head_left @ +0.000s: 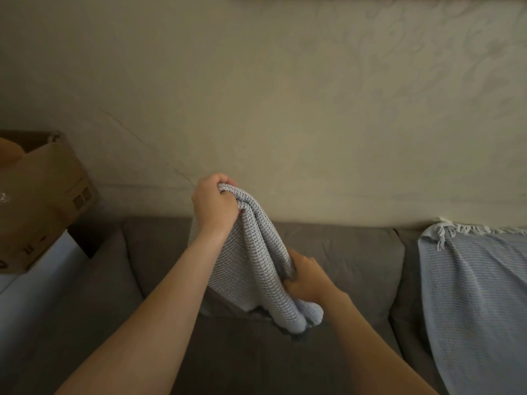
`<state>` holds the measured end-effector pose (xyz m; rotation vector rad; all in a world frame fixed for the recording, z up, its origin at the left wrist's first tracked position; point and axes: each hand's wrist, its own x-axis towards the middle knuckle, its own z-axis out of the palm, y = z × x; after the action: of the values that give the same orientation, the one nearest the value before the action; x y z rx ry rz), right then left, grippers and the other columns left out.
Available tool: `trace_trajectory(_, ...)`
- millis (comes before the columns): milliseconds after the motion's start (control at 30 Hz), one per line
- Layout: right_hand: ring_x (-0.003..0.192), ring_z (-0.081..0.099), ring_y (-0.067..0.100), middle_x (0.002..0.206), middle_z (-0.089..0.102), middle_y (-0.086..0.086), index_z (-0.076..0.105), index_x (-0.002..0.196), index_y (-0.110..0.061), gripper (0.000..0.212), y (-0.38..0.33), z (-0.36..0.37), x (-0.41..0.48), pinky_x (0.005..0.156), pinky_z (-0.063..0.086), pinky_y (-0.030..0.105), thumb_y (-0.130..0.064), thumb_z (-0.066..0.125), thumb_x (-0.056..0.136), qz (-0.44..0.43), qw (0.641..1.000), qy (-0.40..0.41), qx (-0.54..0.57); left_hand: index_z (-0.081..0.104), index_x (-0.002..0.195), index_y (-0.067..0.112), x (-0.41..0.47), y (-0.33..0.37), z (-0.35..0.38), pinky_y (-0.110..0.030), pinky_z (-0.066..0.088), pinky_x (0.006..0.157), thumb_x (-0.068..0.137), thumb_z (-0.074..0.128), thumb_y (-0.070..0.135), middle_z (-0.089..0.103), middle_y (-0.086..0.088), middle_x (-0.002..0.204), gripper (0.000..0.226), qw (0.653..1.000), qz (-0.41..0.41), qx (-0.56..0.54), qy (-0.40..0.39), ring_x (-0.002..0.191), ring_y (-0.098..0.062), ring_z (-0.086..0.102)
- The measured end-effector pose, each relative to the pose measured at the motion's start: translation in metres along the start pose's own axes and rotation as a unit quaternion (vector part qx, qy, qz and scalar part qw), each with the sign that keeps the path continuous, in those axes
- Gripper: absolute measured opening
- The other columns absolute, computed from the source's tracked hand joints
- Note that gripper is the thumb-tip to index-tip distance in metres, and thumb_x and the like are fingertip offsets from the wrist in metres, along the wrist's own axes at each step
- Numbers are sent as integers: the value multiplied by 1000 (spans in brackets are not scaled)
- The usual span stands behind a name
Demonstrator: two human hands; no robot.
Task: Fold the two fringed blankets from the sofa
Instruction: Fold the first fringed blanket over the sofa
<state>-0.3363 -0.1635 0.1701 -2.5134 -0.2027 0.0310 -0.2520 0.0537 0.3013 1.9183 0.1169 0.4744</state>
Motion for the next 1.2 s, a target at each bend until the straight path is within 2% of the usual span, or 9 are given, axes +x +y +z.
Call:
trace_trajectory(167,82,56,27,100,58,5,36,118,-27,33,7,11,-8,65,43,40,-15,50,91,4,999,35,38,68,86,41,9,0,-5,-49,66,73,64,34,9,71,6,90,52,999,8,0,40,86,-25,74)
trace_trajectory(300,87,54,27,100,55,4,42,114,-24,33,3,8,-11,71,44,40,-13,54,85,14,998,42,41,69,87,45,15,-1,-8,-49,66,74,63,37,8,71,6,94,54,998,-3,-7,68,89,-24,74)
trace_trajectory(433,83,63,16,95,64,-5,49,107,-28,19,-9,2,-18,74,53,46,-35,58,92,29,992,28,118,67,87,48,11,0,-6,-50,65,79,62,41,7,70,3,99,54,996,-11,-13,82,92,-24,72)
trace_trajectory(600,114,65,12,136,61,-12,30,149,-40,97,-31,12,-32,91,57,45,-79,74,73,34,993,36,106,69,82,34,6,11,-4,-49,65,82,63,39,7,62,6,105,45,997,-17,-31,65,102,-28,70)
trace_trajectory(700,127,60,27,158,47,1,-8,164,-37,117,-36,31,-34,94,55,48,-60,72,81,36,996,57,52,69,81,30,6,19,-3,-51,64,83,65,41,5,54,15,99,41,997,-10,-44,62,108,-33,67)
trace_trajectory(767,112,66,38,149,56,12,-18,163,-35,108,-37,36,-35,80,55,46,-40,58,86,31,993,97,60,69,81,31,6,24,-5,-51,64,82,65,39,8,55,12,102,41,996,-23,-51,69,107,-34,67)
trace_trajectory(1000,93,64,37,125,60,6,41,145,-35,79,-27,15,-31,71,47,38,2,53,77,-1,979,203,11,71,80,39,17,15,-19,-49,66,78,64,53,11,63,0,110,37,991,-71,-60,96,100,-31,70)
trace_trajectory(1100,87,65,31,106,65,6,58,142,-27,76,-16,4,-24,74,56,41,2,54,72,-13,987,157,13,75,78,34,11,16,-22,-41,67,66,62,57,5,71,-2,102,38,990,-75,-83,83,92,-28,74)
trace_trajectory(1200,74,66,8,82,71,-8,76,118,-21,60,-19,-14,-22,64,50,24,5,55,68,12,994,86,71,76,78,26,4,19,-24,-39,67,61,69,61,-9,74,4,88,39,992,-65,-88,63,81,-23,76)
